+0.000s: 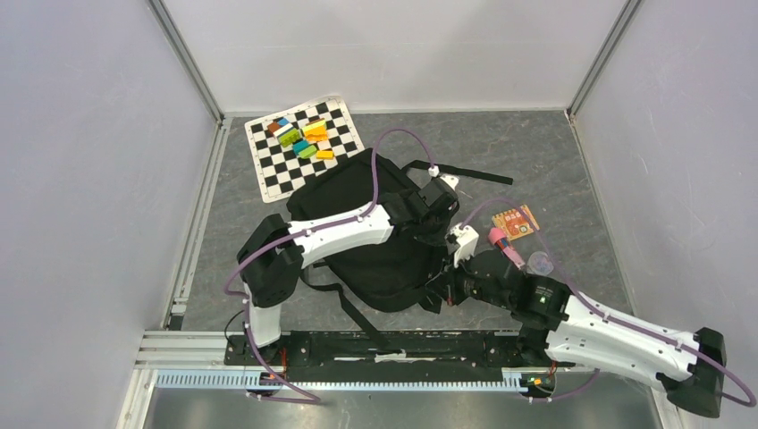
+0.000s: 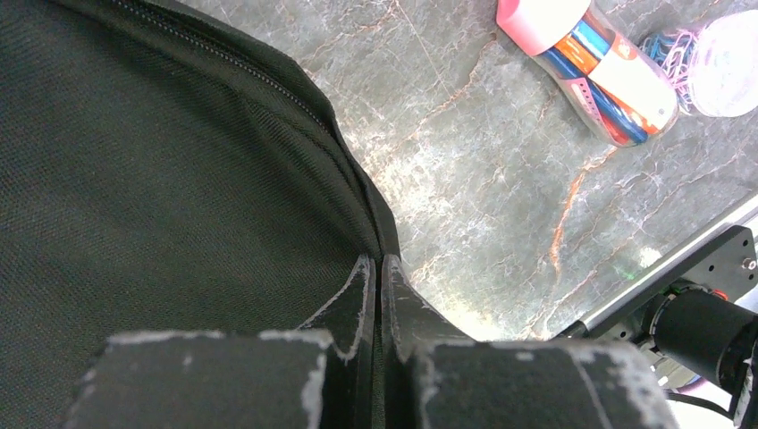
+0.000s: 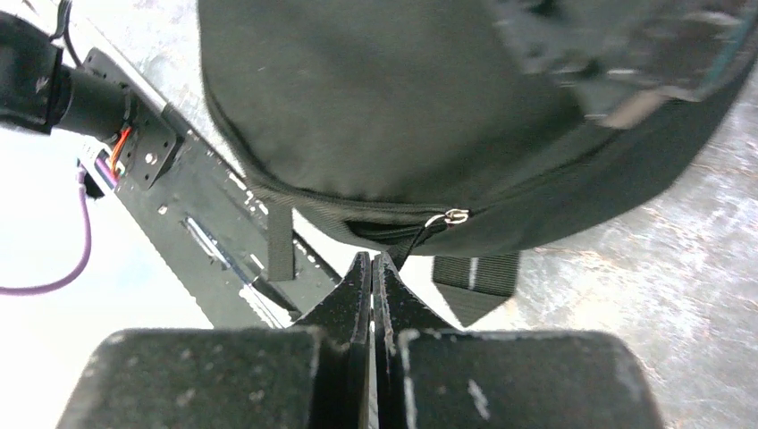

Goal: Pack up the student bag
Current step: Zip the student bag at the center of the board.

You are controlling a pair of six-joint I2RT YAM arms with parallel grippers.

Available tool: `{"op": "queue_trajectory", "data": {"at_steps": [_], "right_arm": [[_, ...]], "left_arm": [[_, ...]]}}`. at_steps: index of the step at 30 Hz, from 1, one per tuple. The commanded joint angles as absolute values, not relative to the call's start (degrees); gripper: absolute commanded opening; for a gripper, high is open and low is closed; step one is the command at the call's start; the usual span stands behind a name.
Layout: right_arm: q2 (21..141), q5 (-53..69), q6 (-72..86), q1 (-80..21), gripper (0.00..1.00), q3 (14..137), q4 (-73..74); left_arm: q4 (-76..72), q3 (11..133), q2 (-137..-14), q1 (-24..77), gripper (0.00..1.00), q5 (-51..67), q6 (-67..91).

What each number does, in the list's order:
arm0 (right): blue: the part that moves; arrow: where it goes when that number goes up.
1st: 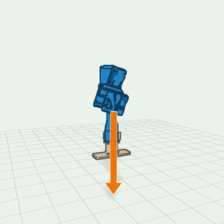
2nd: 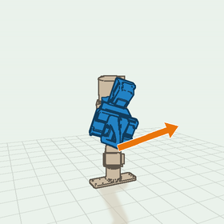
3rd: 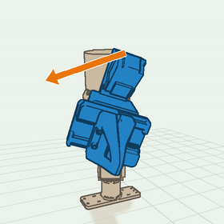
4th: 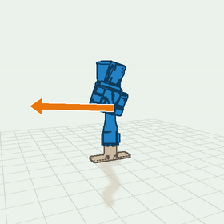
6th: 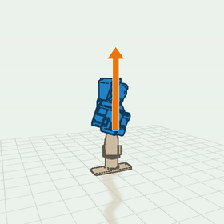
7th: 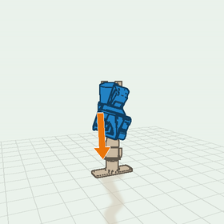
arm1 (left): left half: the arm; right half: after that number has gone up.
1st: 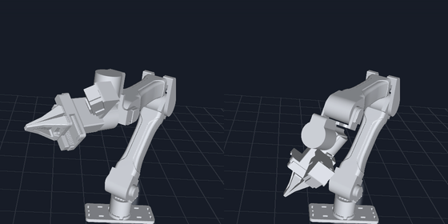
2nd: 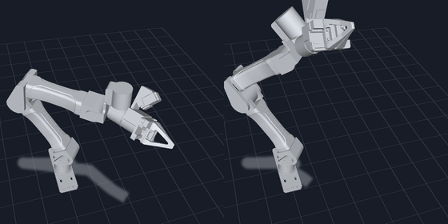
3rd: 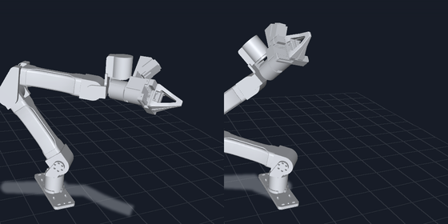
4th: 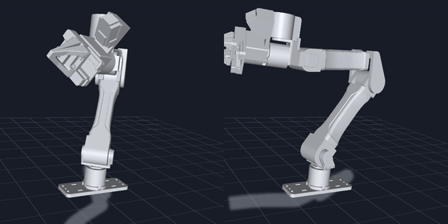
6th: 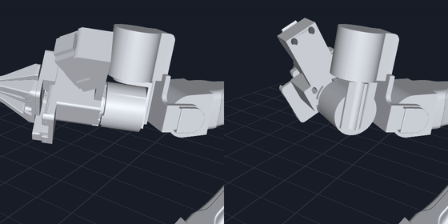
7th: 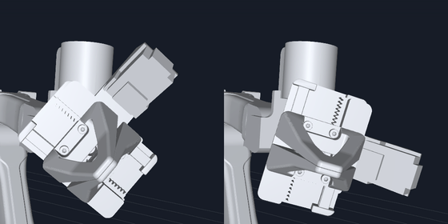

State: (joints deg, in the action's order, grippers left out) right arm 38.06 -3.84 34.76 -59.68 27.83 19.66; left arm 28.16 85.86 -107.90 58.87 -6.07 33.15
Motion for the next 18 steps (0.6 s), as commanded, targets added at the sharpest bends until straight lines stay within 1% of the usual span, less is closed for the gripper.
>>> {"op": "queue_trajectory", "data": {"at_steps": [1, 8, 13, 18], "right_arm": [[40.72, -2.03, 35.60, -65.84, 0.00, 33.00, 15.11], [49.30, -8.20, 36.56, -77.99, 0.00, 36.74, 10.68], [57.29, -15.22, 35.56, -86.85, 0.00, 40.36, 5.73], [65.48, -20.04, 33.54, -91.35, 0.00, 45.01, -0.37]], "left_arm": [[19.25, 90.55, -108.89, 56.61, 0.02, -6.81, 28.52], [17.48, 91.34, -109.85, 54.09, 0.02, -4.29, 27.90], [15.63, 91.40, -110.11, 53.33, 0.02, -3.87, 28.46], [13.24, 91.24, -109.82, 53.13, 0.02, -6.66, 29.48]]}}
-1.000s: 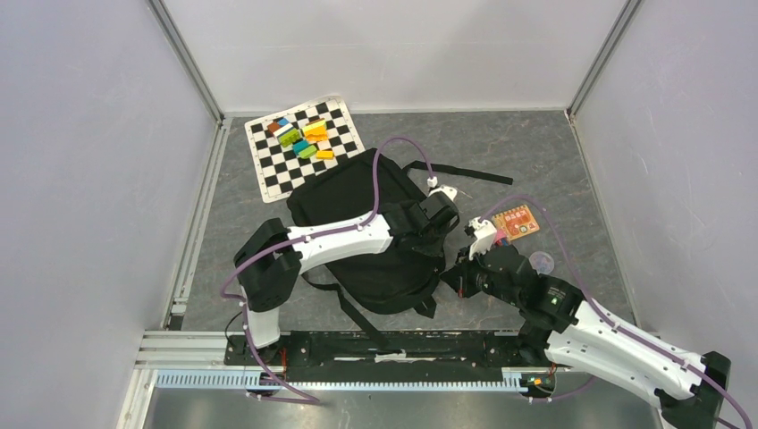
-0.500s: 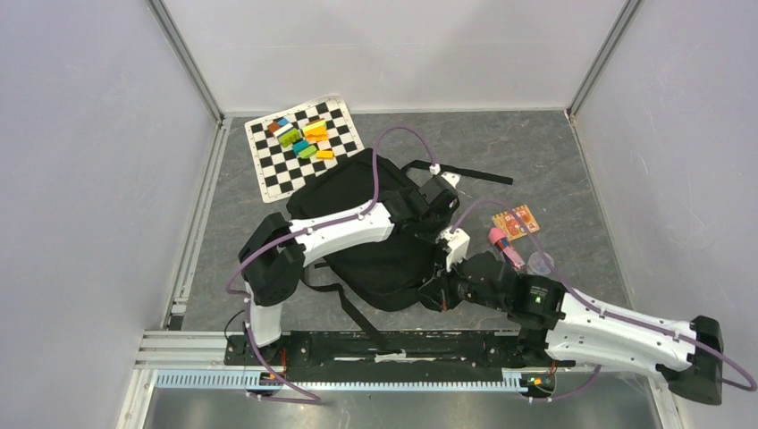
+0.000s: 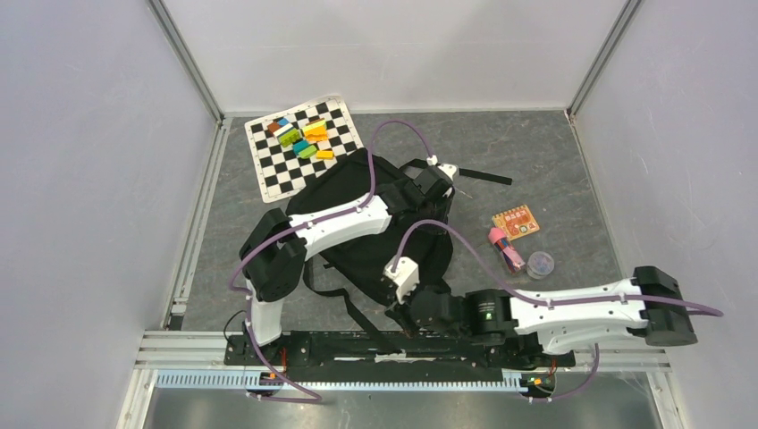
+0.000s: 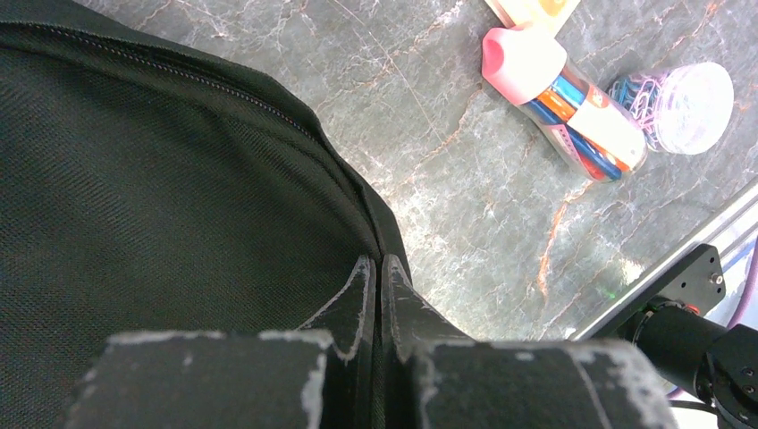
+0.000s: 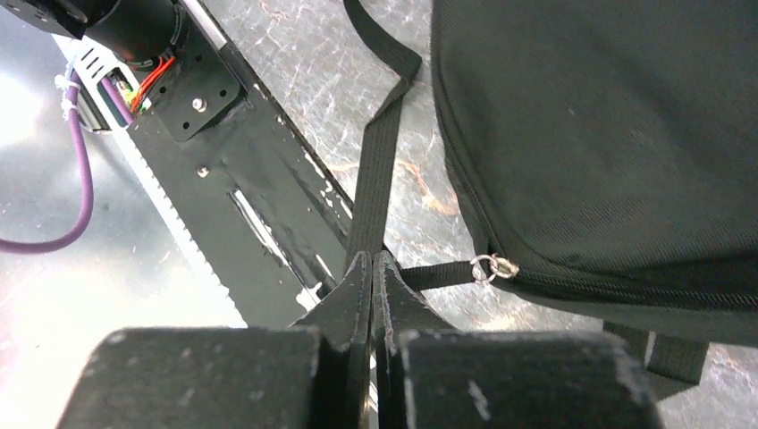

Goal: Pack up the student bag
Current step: Zip the student bag at the center of the board.

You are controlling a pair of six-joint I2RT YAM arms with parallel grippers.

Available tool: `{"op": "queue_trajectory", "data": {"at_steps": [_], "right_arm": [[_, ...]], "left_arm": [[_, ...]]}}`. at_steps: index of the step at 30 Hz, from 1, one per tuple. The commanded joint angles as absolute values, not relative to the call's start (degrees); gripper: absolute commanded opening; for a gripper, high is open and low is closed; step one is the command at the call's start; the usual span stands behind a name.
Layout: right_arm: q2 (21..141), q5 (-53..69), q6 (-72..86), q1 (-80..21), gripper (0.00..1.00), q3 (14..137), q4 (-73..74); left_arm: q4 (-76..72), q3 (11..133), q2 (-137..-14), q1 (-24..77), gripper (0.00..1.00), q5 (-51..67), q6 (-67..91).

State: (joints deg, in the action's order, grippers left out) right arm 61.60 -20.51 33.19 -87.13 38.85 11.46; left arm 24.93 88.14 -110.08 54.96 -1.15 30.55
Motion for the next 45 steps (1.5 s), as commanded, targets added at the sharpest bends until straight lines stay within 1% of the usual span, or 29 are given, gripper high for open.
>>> {"op": "queue_trajectory", "data": {"at_steps": [1, 5, 11, 12, 13, 14, 15, 16, 17, 18, 20, 21, 24, 26, 30, 33, 36, 39, 40, 42, 45], "right_arm": [[66.61, -20.25, 33.03, -91.53, 0.00, 45.40, -2.52], [71.11, -22.18, 30.62, -91.63, 0.00, 48.86, -5.65], [73.48, -26.53, 26.59, -91.25, 0.00, 54.43, -2.20], [73.44, -26.70, 26.14, -91.12, 0.00, 54.73, -1.77], [73.27, -26.57, 25.84, -90.85, 0.00, 54.99, -1.15], [73.03, -26.54, 25.65, -90.64, 0.02, 55.52, -0.32], [72.62, -27.13, 25.57, -90.54, 0.10, 55.94, 1.14], [71.85, -28.03, 25.55, -90.54, 0.24, 56.04, 2.41], [70.86, -29.08, 25.63, -90.60, 0.34, 55.72, 3.35], [69.41, -29.86, 25.66, -90.59, 0.42, 55.15, 4.03], [66.17, -31.76, 25.74, -90.56, 0.55, 52.72, 5.42], [64.64, -32.56, 26.12, -90.48, 0.61, 51.46, 6.05], [59.65, -34.84, 27.81, -89.96, 0.72, 47.12, 9.28], [56.34, -35.21, 29.86, -87.37, 0.77, 44.97, 12.97], [49.77, -33.11, 29.99, -77.88, 0.89, 42.00, 19.64], [47.10, -31.89, 28.61, -67.82, 0.98, 40.93, 24.32], [47.40, -29.93, 27.44, -60.23, 0.98, 39.64, 25.32], [49.64, -26.05, 26.63, -53.54, 0.98, 38.30, 23.53], [50.39, -24.33, 26.50, -51.49, 0.98, 37.80, 22.47], [51.41, -20.98, 26.90, -48.72, 0.98, 36.50, 19.77], [51.94, -17.59, 28.67, -47.03, 0.98, 34.64, 16.07]], "left_arm": [[12.85, 91.23, -109.78, 53.17, 0.02, -7.07, 29.53], [11.81, 91.34, -109.56, 53.08, 0.02, -8.58, 29.62], [11.17, 89.11, -107.39, 52.81, 0.02, -8.31, 27.32], [10.62, 88.11, -106.38, 52.73, 0.04, -8.02, 26.71], [10.13, 87.17, -105.44, 52.73, 0.13, -7.27, 26.08], [10.00, 86.57, -104.32, 52.65, 0.29, -5.89, 25.06], [10.08, 86.19, -103.11, 52.62, 0.44, -5.23, 24.18], [10.34, 85.71, -102.00, 52.60, 0.61, -5.23, 23.61], [10.73, 85.23, -100.54, 52.63, 0.72, -5.93, 22.99], [11.41, 84.56, -99.07, 52.48, 0.81, -6.79, 22.46], [12.74, 82.90, -95.84, 51.86, 0.94, -8.81, 21.97], [13.04, 81.18, -94.22, 51.09, 0.99, -9.16, 22.19], [13.98, 75.46, -88.09, 48.03, 1.00, -9.92, 24.68], [15.08, 71.06, -83.57, 46.88, 1.00, -11.01, 25.70], [18.37, 62.88, -72.66, 46.93, 1.00, -10.52, 26.75], [24.10, 57.63, -65.77, 47.09, 1.00, -5.86, 28.42], [32.94, 55.62, -61.48, 48.71, 0.97, -1.77, 31.12], [40.93, 54.94, -57.64, 51.64, 0.96, -0.40, 36.26], [42.22, 54.38, -56.01, 52.24, 0.97, -0.27, 38.34], [42.31, 52.20, -52.79, 52.98, 0.97, 4.57, 43.89], [41.08, 48.31, -49.38, 53.32, 0.97, 10.12, 49.94]]}}
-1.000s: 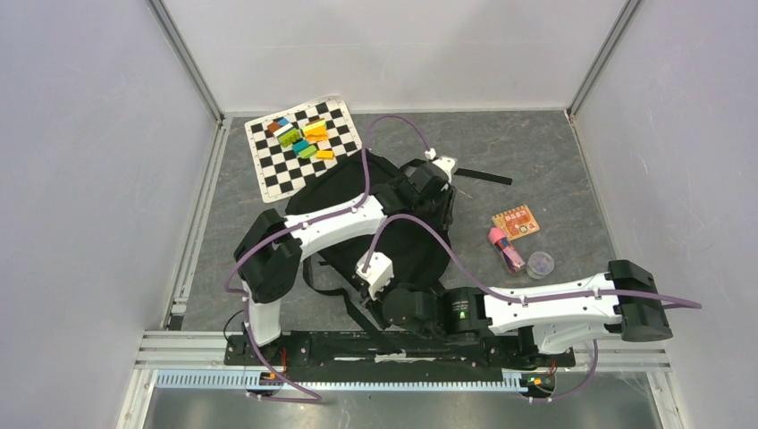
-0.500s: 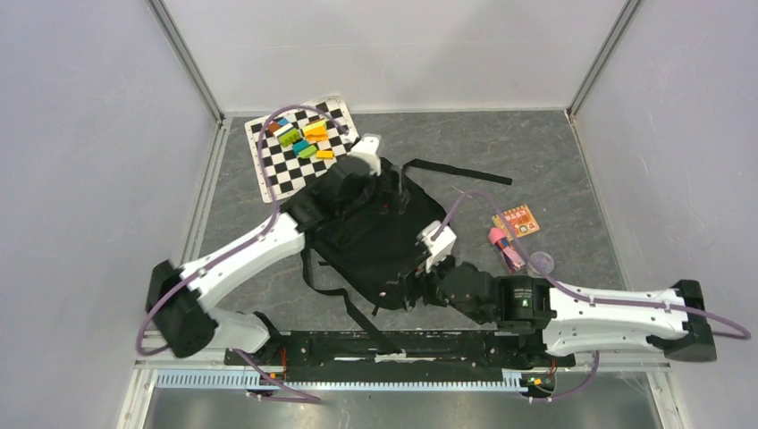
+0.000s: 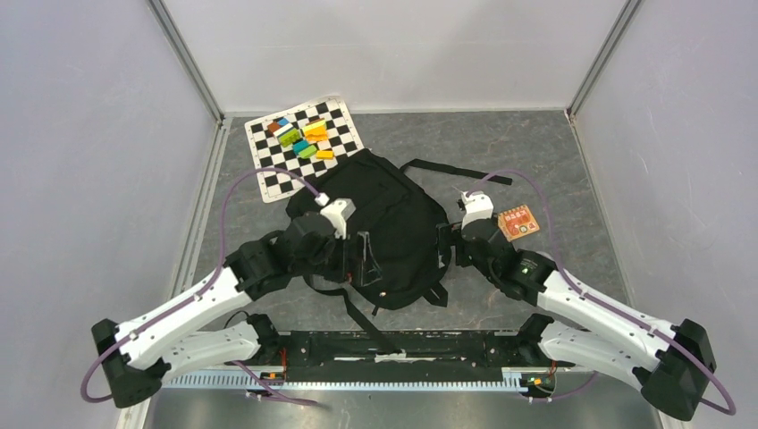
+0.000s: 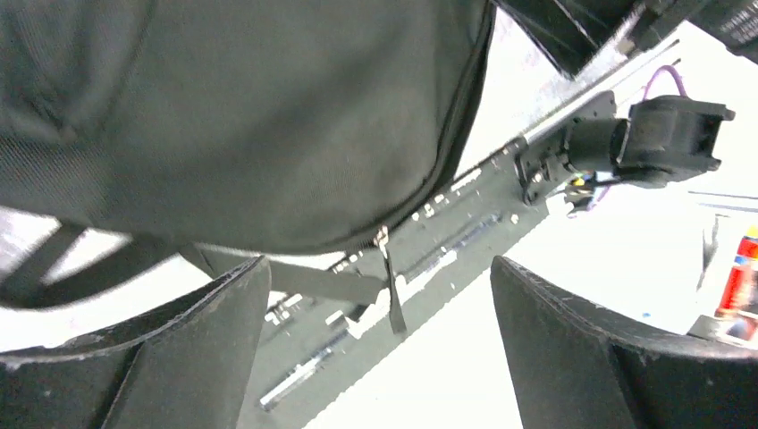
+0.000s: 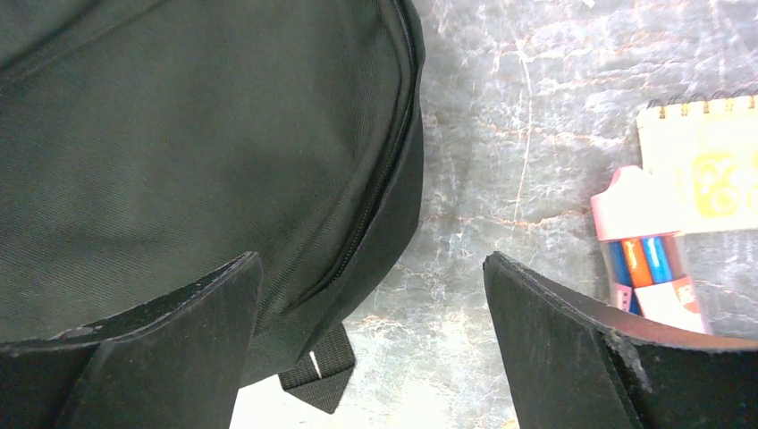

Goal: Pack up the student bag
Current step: Zip the student bag at the center of the board.

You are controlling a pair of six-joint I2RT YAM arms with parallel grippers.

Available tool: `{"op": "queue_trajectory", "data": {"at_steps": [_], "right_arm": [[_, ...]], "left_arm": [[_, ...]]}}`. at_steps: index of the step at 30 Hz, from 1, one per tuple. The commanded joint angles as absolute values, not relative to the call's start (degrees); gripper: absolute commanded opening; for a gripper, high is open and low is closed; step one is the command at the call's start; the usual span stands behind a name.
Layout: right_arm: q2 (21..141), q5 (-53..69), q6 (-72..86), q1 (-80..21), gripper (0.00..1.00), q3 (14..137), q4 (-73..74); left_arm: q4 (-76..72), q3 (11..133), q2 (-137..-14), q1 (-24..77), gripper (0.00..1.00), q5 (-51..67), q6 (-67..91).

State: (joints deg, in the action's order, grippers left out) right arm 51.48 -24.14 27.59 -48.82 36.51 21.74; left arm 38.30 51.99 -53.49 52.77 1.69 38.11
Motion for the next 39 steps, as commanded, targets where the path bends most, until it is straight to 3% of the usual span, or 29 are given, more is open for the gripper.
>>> {"op": "queue_trajectory", "data": {"at_steps": [1, 4, 9, 14, 16, 22, 25, 28, 32, 39], "right_arm": [[52.18, -17.12, 29.26, -46.93, 0.98, 34.10, 15.11], [52.54, -15.12, 31.02, -46.90, 0.96, 32.76, 13.03], [52.10, -12.01, 32.22, -46.90, 0.84, 30.73, 10.30], [51.73, -11.09, 32.80, -46.90, 0.79, 29.91, 9.86], [51.60, -10.85, 33.10, -46.83, 0.76, 29.48, 9.30], [52.15, -9.46, 33.13, -46.86, 0.61, 28.09, 7.80], [52.28, -10.13, 33.18, -46.87, 0.50, 27.28, 7.33], [51.98, -10.58, 33.35, -46.80, 0.33, 26.74, 6.69], [51.33, -13.81, 33.39, -46.87, 0.01, 26.83, 7.54], [50.22, -20.43, 33.22, -46.85, 0.00, 26.85, 11.04]], "left_arm": [[40.07, 46.86, -48.57, 53.67, 0.97, 11.78, 51.70], [37.62, 43.61, -47.43, 54.81, 0.98, 14.26, 54.73], [26.38, 35.33, -48.05, 56.03, 0.99, 20.60, 60.67], [16.71, 31.09, -49.24, 58.30, 0.89, 20.70, 65.55], [15.06, 30.43, -50.16, 59.09, 0.75, 20.08, 66.49], [11.17, 29.42, -49.05, 59.57, 0.22, 16.48, 69.56], [11.25, 29.45, -46.39, 59.47, 0.03, 11.54, 70.93], [9.42, 27.98, -44.15, 59.45, 0.02, 6.74, 73.39], [5.67, 24.70, -40.77, 58.69, 0.02, 0.92, 77.43], [7.58, 22.34, -33.34, 55.29, 0.02, -12.10, 80.95]]}}
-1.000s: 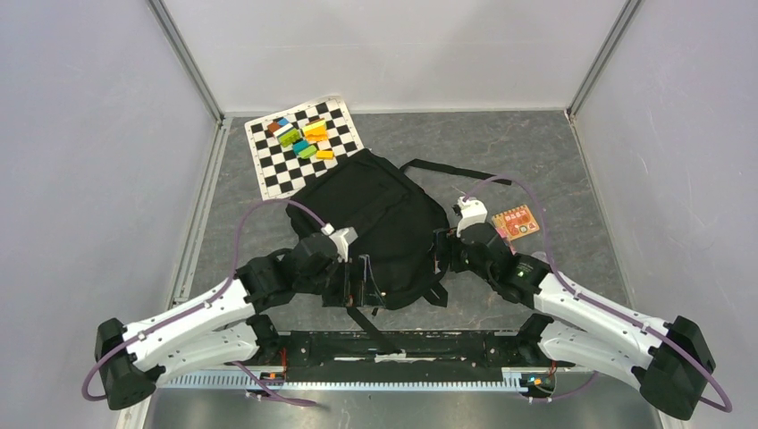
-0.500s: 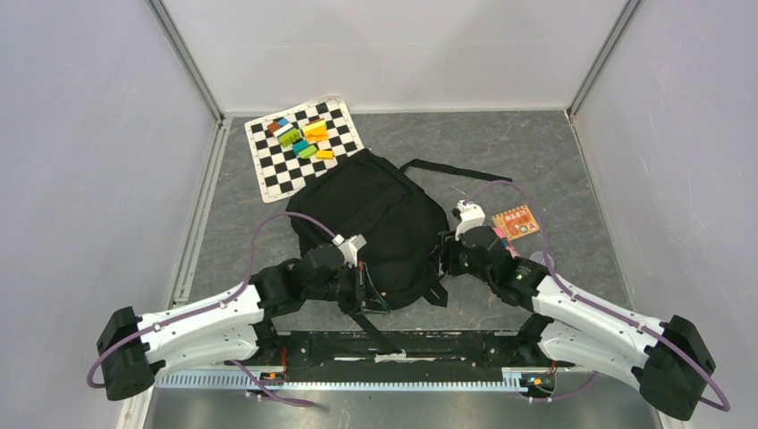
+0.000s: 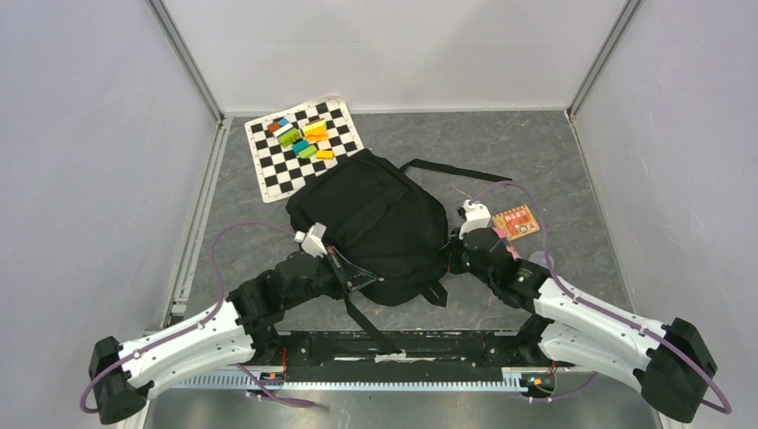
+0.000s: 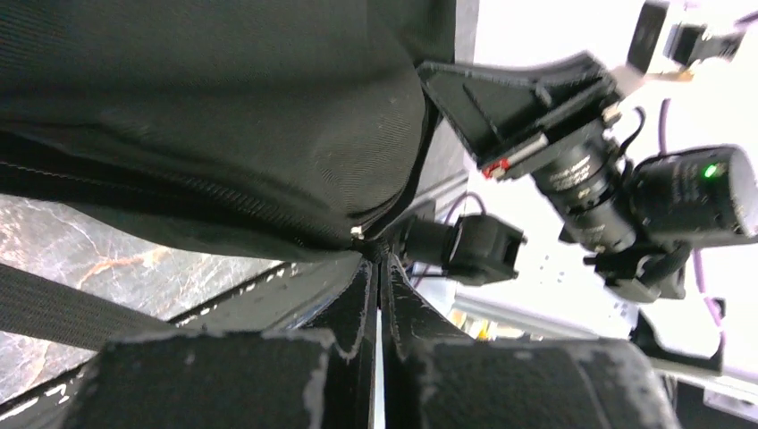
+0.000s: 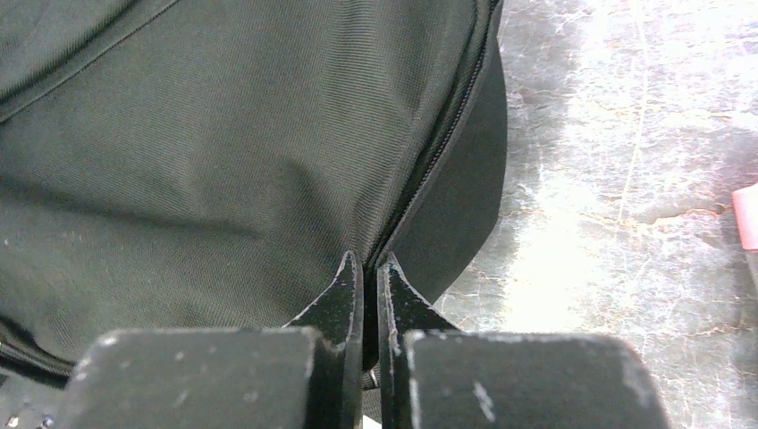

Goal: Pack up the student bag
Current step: Zip the student bag at the center of the board.

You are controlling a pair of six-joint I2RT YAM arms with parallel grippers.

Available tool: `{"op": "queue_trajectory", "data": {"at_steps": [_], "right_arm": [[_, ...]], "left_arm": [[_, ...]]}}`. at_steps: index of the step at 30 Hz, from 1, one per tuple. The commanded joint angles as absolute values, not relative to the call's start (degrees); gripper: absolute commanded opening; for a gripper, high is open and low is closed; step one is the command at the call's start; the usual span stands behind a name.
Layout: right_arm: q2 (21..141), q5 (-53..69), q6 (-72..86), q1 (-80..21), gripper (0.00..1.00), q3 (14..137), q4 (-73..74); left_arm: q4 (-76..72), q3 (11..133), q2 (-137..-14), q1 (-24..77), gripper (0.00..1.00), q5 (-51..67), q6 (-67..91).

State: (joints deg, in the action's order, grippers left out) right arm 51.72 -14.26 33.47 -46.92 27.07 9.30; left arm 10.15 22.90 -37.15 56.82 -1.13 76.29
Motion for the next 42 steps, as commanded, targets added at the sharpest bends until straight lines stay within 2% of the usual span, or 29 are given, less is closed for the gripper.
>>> {"op": "queue_trajectory", "data": {"at_steps": [1, 6, 13, 15, 17, 18, 20, 23, 32, 38, 40, 42], "right_arm": [[49.93, -21.14, 33.36, -46.85, 0.00, 26.81, 11.14], [49.11, -24.15, 32.95, -46.52, 0.00, 27.60, 11.89], [46.21, -21.89, 24.00, -46.31, 0.02, 30.81, 10.44], [44.11, -19.19, 17.51, -46.30, 0.20, 32.16, 9.95], [42.28, -13.39, 9.87, -46.36, 0.48, 33.14, 8.84], [41.68, -9.52, 6.45, -46.32, 0.58, 33.45, 8.25], [41.53, 0.39, 0.88, -46.41, 0.68, 33.97, 7.17], [42.90, 11.86, -4.53, -47.65, 0.74, 34.07, 4.67], [49.82, 11.67, -15.71, -64.44, 0.76, 33.60, -5.16], [56.70, 7.47, -19.60, -68.94, 0.73, 33.20, -8.08], [58.99, 6.69, -20.36, -69.40, 0.69, 33.98, -7.81], [60.80, 4.69, -20.77, -69.69, 0.59, 34.52, -7.61]], "left_arm": [[8.97, 22.24, -32.38, 54.97, 0.02, -13.75, 81.18], [14.88, 22.59, -30.05, 53.77, 0.02, -17.42, 80.16], [17.15, 26.28, -32.59, 53.56, 0.02, -11.87, 71.97], [18.49, 28.29, -34.25, 53.52, 0.02, -9.34, 68.87], [19.68, 30.39, -36.20, 53.52, 0.02, -7.22, 66.77], [20.28, 31.23, -37.24, 53.53, 0.02, -6.31, 66.02], [20.74, 32.50, -39.57, 53.52, 0.02, -4.10, 64.84], [19.46, 33.12, -41.94, 53.51, 0.02, -2.17, 64.42], [16.59, 31.50, -41.55, 53.52, 0.02, -2.61, 66.74], [16.37, 30.16, -40.14, 53.43, 0.02, -2.42, 67.61], [16.41, 30.01, -39.82, 53.43, 0.02, -2.61, 67.72], [16.30, 30.05, -39.97, 53.35, 0.02, -2.36, 67.31]]}}
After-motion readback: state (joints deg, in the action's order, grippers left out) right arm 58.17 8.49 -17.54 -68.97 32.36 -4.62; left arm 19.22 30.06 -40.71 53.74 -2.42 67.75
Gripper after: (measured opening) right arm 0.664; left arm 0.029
